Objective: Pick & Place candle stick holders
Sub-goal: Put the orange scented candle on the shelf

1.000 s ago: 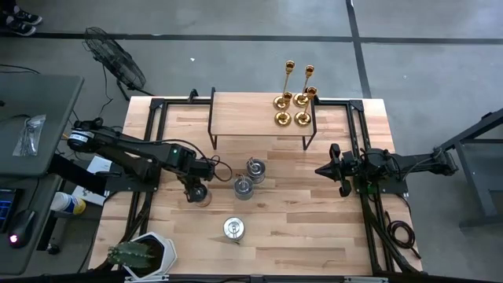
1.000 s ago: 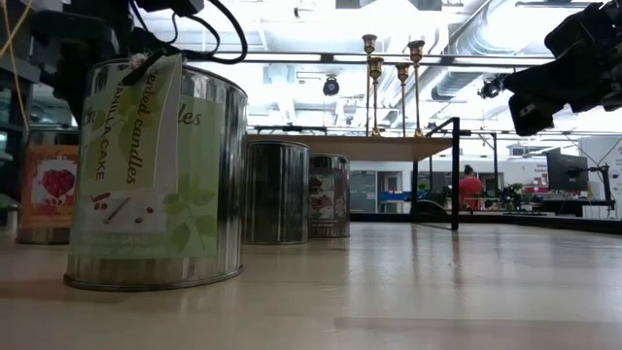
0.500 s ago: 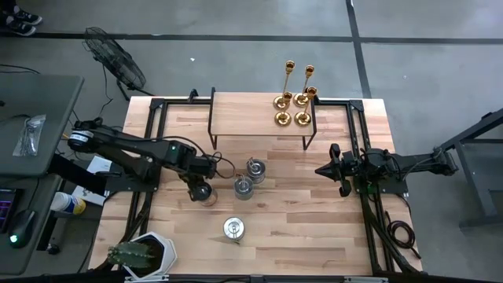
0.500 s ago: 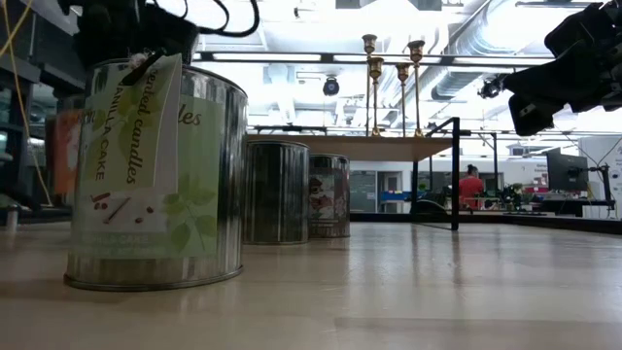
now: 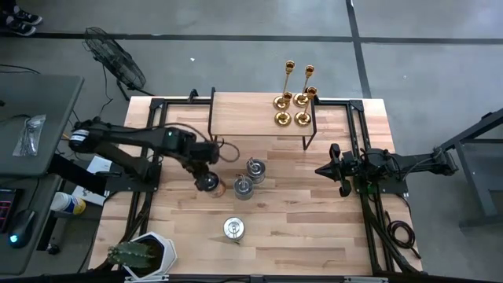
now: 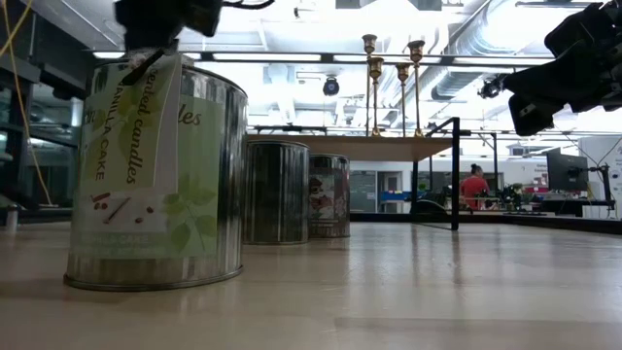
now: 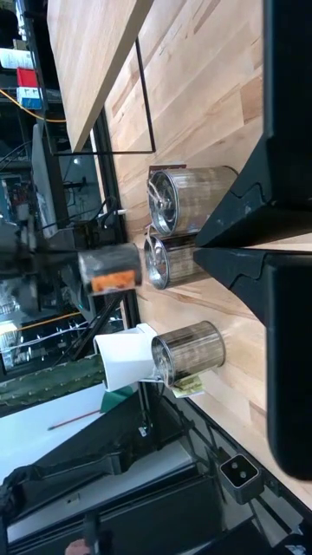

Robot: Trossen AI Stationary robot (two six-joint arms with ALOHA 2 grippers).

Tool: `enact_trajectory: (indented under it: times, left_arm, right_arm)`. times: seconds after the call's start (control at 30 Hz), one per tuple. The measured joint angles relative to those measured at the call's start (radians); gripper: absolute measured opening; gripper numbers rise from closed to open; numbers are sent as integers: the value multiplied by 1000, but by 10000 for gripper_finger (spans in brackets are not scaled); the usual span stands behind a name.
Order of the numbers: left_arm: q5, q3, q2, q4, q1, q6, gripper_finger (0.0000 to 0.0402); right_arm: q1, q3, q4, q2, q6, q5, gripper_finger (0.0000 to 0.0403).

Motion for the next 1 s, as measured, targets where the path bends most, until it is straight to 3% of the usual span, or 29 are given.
enact_trajectory:
  times: [0.5, 1.0]
  left_arm:
    - [-79, 430, 181, -179, 222, 224, 0]
    - [-188, 744, 358, -262, 417, 344, 0]
  right_arm:
    - [0, 0, 5, 0, 0, 1, 4]
    - [0, 0, 6, 0, 0, 1, 4]
